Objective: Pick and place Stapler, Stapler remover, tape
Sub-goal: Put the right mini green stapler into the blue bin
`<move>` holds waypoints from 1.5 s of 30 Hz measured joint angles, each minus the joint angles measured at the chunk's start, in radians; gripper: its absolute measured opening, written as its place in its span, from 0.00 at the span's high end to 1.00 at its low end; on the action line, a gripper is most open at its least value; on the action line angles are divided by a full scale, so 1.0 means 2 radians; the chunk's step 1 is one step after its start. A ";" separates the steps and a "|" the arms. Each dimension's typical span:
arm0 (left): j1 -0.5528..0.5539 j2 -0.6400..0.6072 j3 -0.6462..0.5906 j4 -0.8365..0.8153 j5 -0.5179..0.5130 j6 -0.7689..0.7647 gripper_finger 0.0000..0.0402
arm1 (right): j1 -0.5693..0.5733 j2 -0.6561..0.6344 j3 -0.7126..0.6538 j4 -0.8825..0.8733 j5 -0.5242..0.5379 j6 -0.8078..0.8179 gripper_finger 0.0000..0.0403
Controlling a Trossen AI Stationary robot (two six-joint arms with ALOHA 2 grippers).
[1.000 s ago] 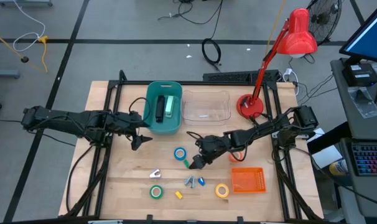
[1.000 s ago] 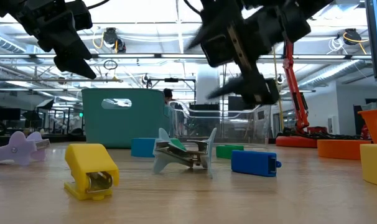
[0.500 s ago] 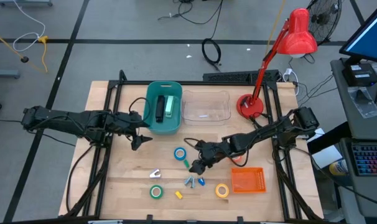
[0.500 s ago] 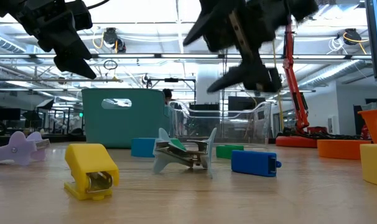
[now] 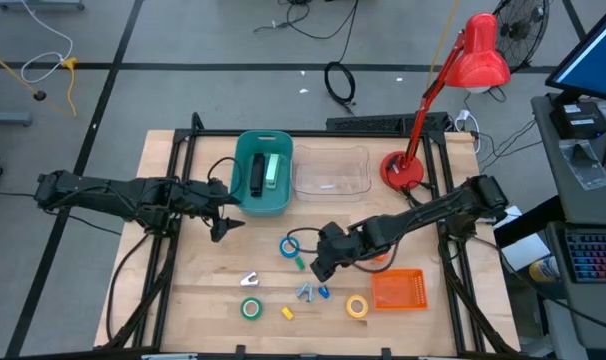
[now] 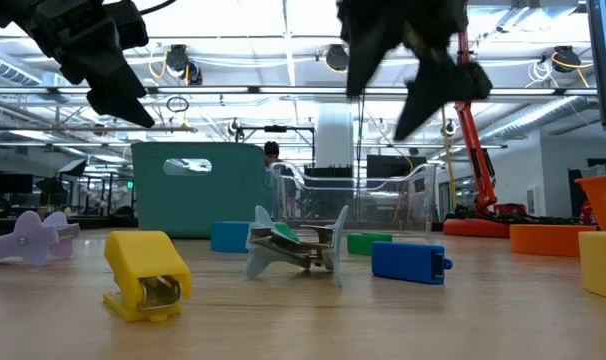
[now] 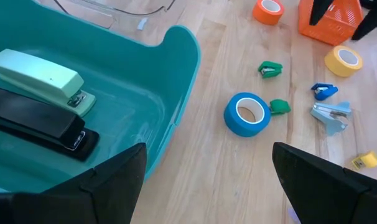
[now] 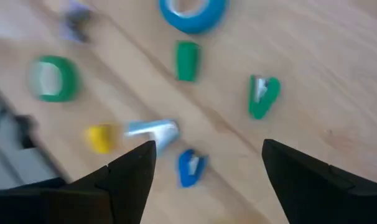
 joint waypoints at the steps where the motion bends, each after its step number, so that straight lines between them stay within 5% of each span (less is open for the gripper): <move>1: 0.000 0.000 0.000 -0.001 0.000 0.000 0.13 | -0.001 0.006 0.000 -0.012 0.000 0.001 0.28; 14: 0.000 0.000 0.000 -0.002 -0.001 0.002 0.12 | -0.033 0.072 0.000 -0.032 -0.016 -0.043 0.28; 45: 0.000 0.000 0.000 -0.003 -0.004 0.003 0.13 | -0.036 0.107 -0.013 0.017 -0.007 -0.050 0.28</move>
